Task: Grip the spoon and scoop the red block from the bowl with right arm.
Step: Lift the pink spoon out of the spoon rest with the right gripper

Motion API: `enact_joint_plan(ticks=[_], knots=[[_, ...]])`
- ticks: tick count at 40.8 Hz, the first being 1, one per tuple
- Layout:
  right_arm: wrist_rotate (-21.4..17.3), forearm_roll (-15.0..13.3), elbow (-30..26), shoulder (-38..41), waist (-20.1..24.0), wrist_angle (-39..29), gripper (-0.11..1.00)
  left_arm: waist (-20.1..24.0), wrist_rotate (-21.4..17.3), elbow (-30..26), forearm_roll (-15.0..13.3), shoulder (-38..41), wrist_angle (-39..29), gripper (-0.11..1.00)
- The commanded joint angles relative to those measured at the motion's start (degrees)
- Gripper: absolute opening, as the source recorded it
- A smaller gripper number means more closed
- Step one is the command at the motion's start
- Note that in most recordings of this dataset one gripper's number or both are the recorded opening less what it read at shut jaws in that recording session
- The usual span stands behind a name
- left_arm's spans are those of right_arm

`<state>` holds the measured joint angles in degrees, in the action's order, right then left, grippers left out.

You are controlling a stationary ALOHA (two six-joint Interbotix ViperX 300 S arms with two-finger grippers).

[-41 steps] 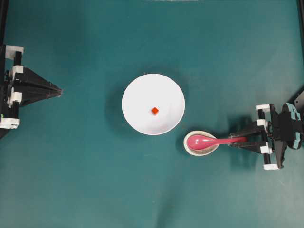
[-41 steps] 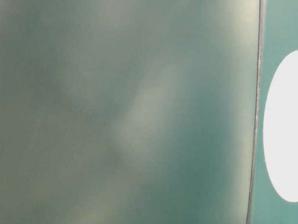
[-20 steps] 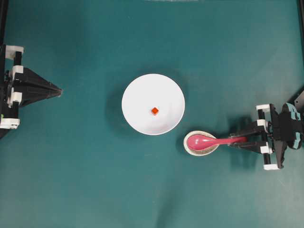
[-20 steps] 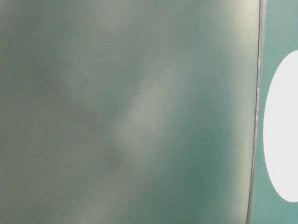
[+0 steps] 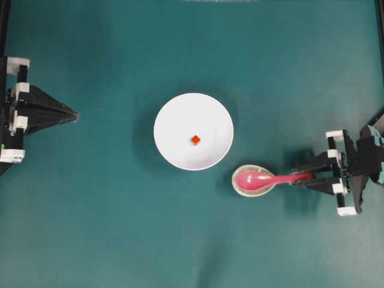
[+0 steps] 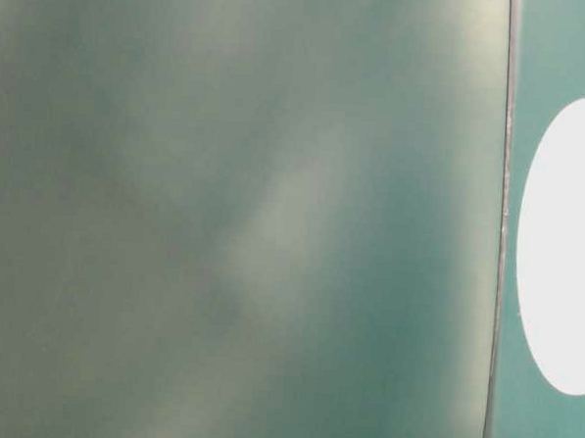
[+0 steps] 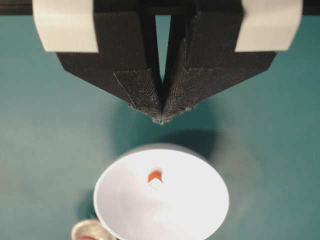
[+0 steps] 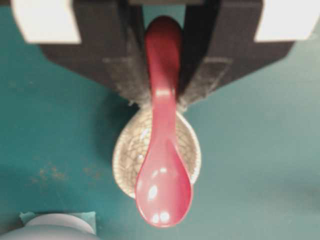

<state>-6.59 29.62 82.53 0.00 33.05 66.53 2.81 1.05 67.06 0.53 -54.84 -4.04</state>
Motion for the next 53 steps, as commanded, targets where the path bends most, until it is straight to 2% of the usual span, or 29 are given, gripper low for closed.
enact_joint_plan(ticks=[1,12,18,23,29,35,42,53], knots=[[0.0,0.2,-0.4,-4.7,-0.1,-3.3,0.24,0.1,-0.1,-1.5,0.1,0.4,0.3,0.0],[3.3,0.2,-2.5,-20.1,-4.4,-18.8,0.24,0.1,-0.1,-1.6,0.1,0.4,0.3,0.0],[9.1,0.2,-4.8,-29.0,-9.1,-30.4,0.24,0.1,-0.2,-1.5,0.2,0.4,0.3,0.0],[14.7,0.2,-7.6,-36.1,-14.7,-41.6,0.24,0.1,-0.2,-1.5,0.2,0.4,0.3,0.0],[18.9,0.0,-11.3,-42.7,-21.5,-54.8,0.24,0.1,-0.2,-1.6,0.3,0.4,0.2,0.0],[20.2,-0.7,-14.8,-47.0,-27.7,-65.3,0.24,0.1,-0.2,-1.6,0.4,0.4,0.2,0.0],[20.2,-2.2,-18.4,-48.8,-33.4,-73.4,0.24,0.1,-0.2,-1.6,0.4,0.3,0.5,0.0],[20.1,-3.7,-24.3,-48.1,-38.8,-82.8,0.24,0.1,-0.2,-1.6,0.4,0.0,0.6,0.0]])
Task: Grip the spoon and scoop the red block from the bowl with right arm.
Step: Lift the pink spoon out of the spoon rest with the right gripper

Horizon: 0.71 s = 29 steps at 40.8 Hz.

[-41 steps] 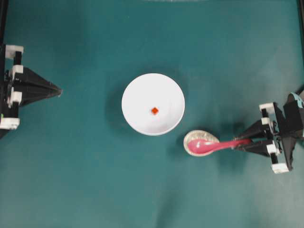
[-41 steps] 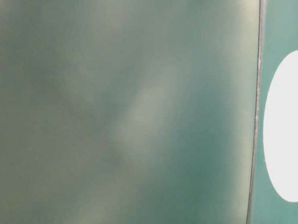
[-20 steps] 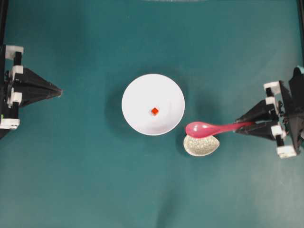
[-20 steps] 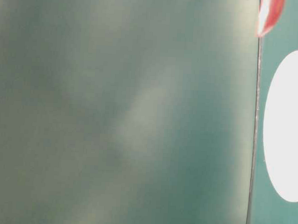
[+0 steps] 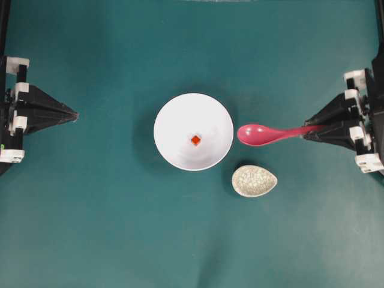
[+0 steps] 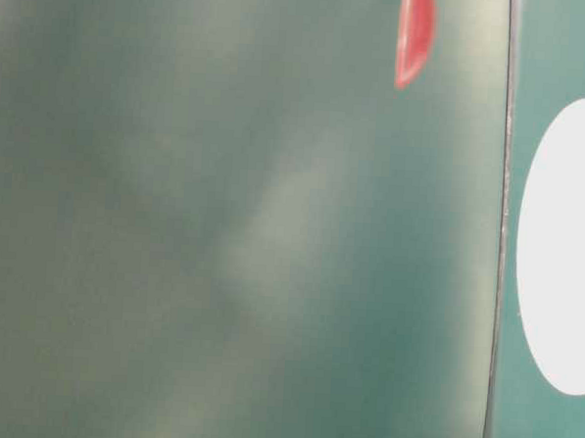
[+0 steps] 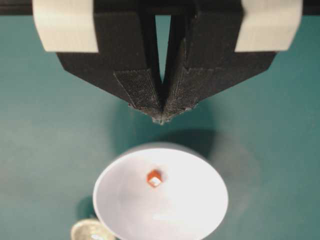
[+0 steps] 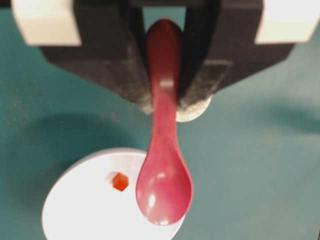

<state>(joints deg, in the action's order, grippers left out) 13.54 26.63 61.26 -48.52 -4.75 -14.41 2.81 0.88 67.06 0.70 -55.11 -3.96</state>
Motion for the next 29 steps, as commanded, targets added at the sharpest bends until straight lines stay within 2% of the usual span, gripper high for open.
enact_joint_plan(ticks=[1,9,20,29], knots=[[0.0,-0.9,-3.5,0.6,-1.2,-2.5,0.24,0.1,0.0,-1.6,0.2,0.3,0.5,0.0],[-0.2,-1.8,-7.8,3.7,-3.3,-7.4,0.24,0.1,0.0,-1.5,0.2,0.2,0.5,0.0],[-0.2,-1.8,-12.3,9.3,-3.8,-10.8,0.24,0.1,-0.2,-1.4,0.4,0.2,0.1,0.0],[-0.2,-2.8,-15.5,12.9,-3.9,-12.7,0.24,0.1,-2.8,-1.4,0.4,0.2,0.0,0.0]])
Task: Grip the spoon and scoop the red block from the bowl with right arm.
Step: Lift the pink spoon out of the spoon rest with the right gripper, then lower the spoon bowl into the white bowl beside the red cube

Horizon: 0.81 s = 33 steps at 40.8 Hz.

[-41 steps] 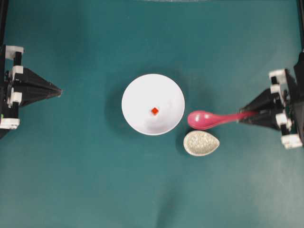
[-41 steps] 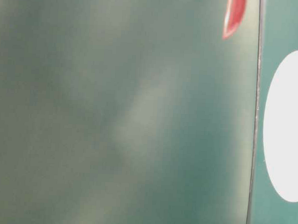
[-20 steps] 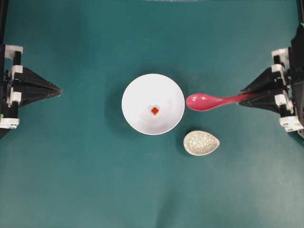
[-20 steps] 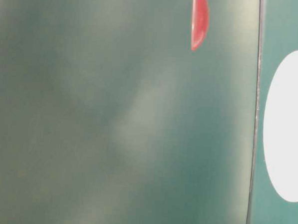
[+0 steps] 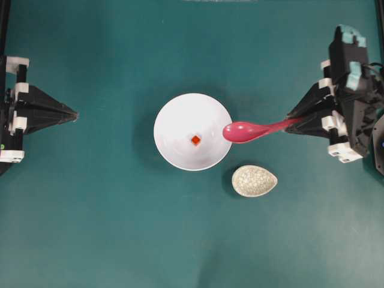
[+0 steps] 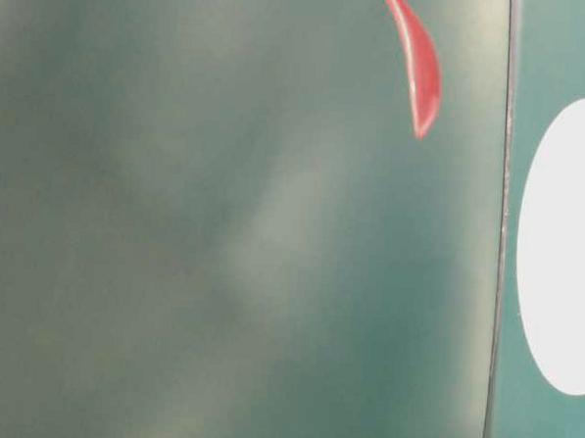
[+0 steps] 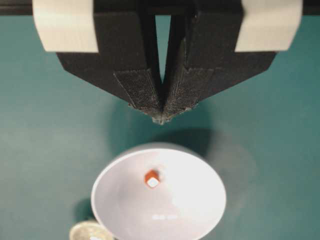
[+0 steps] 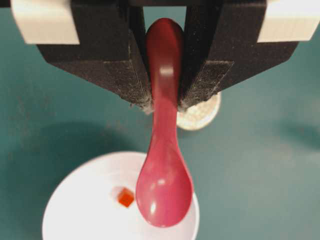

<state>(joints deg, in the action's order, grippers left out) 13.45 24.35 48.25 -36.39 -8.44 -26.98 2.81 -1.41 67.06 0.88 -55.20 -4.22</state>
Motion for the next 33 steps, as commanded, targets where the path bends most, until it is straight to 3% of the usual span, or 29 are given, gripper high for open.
enact_joint_plan(ticks=[1,9,20,33], knots=[[-0.1,-0.9,-2.9,1.1,-0.2,-0.4,0.24,0.1,-0.7,-1.5,0.2,0.3,0.3,0.0],[-0.3,-3.1,-4.7,3.6,-0.4,-0.7,0.24,0.1,-0.9,-1.5,0.2,0.2,0.3,0.0],[-0.3,-3.3,-6.7,7.6,-1.0,-3.6,0.24,0.1,-0.9,-1.5,0.2,0.2,0.3,0.0],[-0.8,-3.4,-13.4,15.6,-1.6,-9.7,0.24,0.1,-0.9,-1.5,0.2,0.2,0.3,0.0]])
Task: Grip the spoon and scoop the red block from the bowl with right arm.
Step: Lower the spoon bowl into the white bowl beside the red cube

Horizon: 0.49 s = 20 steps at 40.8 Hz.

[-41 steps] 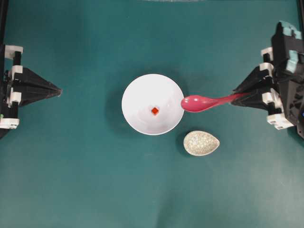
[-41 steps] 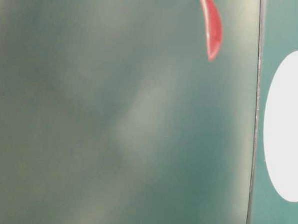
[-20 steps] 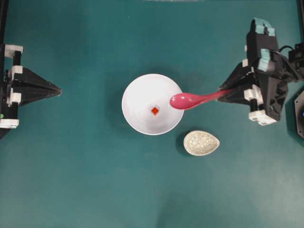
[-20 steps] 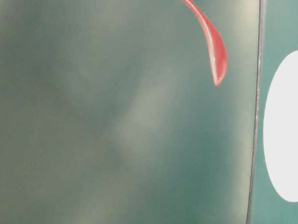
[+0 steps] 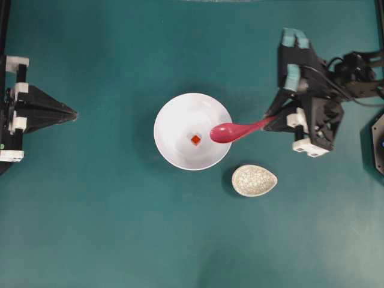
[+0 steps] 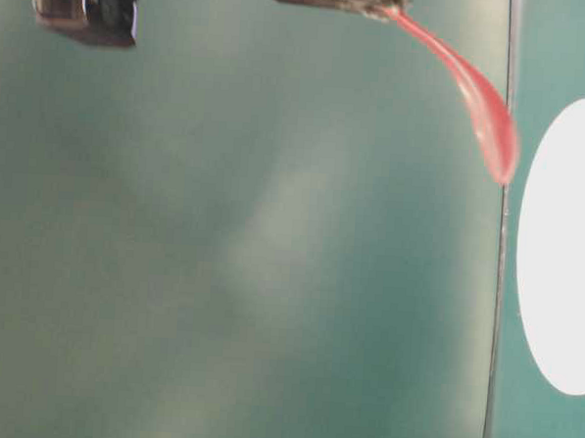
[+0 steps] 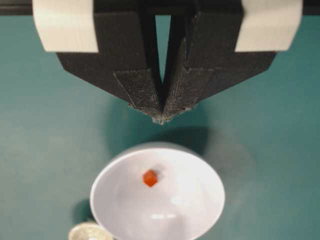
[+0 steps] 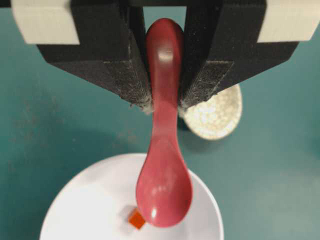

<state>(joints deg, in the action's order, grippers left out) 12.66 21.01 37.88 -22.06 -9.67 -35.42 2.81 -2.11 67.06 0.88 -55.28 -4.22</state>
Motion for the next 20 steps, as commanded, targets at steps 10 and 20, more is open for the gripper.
enact_joint_plan(ticks=[10,20], knots=[[-0.1,-2.5,-9.1,7.9,-0.6,-6.9,0.24,0.1,-0.2,-1.5,0.2,0.3,0.3,0.0],[-0.1,-6.5,-13.6,12.0,-0.6,-11.3,0.24,0.1,-0.2,-1.5,0.2,0.3,0.3,0.0]])
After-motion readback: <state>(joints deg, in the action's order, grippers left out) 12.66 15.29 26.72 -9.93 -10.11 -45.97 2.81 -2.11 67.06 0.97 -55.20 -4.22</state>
